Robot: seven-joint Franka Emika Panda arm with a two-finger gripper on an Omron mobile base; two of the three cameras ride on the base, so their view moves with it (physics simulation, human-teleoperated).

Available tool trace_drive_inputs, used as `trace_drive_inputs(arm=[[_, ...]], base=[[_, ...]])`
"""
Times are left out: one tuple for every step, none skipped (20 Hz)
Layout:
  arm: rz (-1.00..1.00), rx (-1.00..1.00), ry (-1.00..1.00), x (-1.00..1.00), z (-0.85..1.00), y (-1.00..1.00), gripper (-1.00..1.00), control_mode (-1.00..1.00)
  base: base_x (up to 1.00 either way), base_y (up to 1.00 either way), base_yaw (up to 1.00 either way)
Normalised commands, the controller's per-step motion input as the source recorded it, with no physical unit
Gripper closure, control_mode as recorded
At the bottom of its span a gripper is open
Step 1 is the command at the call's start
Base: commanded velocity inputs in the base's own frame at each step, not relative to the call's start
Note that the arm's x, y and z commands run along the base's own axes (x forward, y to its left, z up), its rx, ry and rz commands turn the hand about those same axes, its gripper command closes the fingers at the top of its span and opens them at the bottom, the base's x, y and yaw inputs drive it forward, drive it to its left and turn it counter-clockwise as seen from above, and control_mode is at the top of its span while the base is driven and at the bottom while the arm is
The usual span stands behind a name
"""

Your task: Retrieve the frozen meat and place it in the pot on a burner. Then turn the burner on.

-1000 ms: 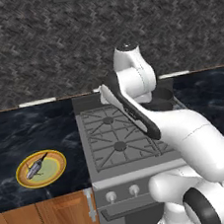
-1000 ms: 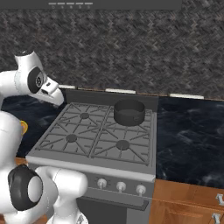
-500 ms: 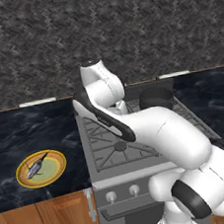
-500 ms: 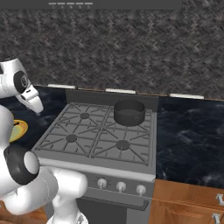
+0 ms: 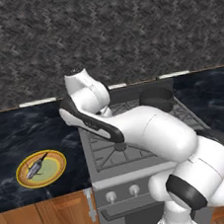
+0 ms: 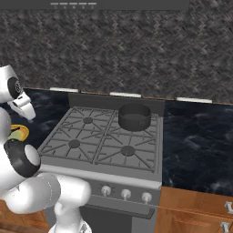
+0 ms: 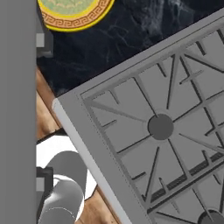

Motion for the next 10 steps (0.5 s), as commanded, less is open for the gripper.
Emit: trace_drive_inputs(arm=[[0.09,0.07,0.00,0.00,-0.17,0.56,-1.00,-1.00],[0.07,0.11,-0.03,0.09,-0.19,0.61,-1.00,-1.00],[0.08,0.11,-0.03,0.08,-0.16,0.64,-1.00,-1.00],[0.09,0.10,0.00,0.05,-0.19,0.66,-1.00,-1.00],[0.10,0.13,0.00,0.04,-0.25,0.64,-1.00,-1.00],[0.11,0.15,0.00,0.04,-0.29,0.61,-1.00,-1.00],[0.11,0.15,0.00,0.07,-0.36,0.60,-1.00,-1.00],[0.11,0.14,0.00,0.09,-0.38,0.63,-1.00,-1.00],[0.08,0.09,0.04,0.12,-0.36,0.70,-1.00,-1.00],[0.05,0.05,0.07,0.16,-0.34,0.76,-1.00,-1.00]], base=[[0.00,0.00,0.00],[0.00,0.00,0.00],[0.00,0.00,0.00],[0.00,0.00,0.00],[0.00,0.00,0.00],[0.00,0.00,0.00],[0.00,0.00,0.00],[0.00,0.00,0.00],[0.00,0.00,0.00],[0.00,0.00,0.00]])
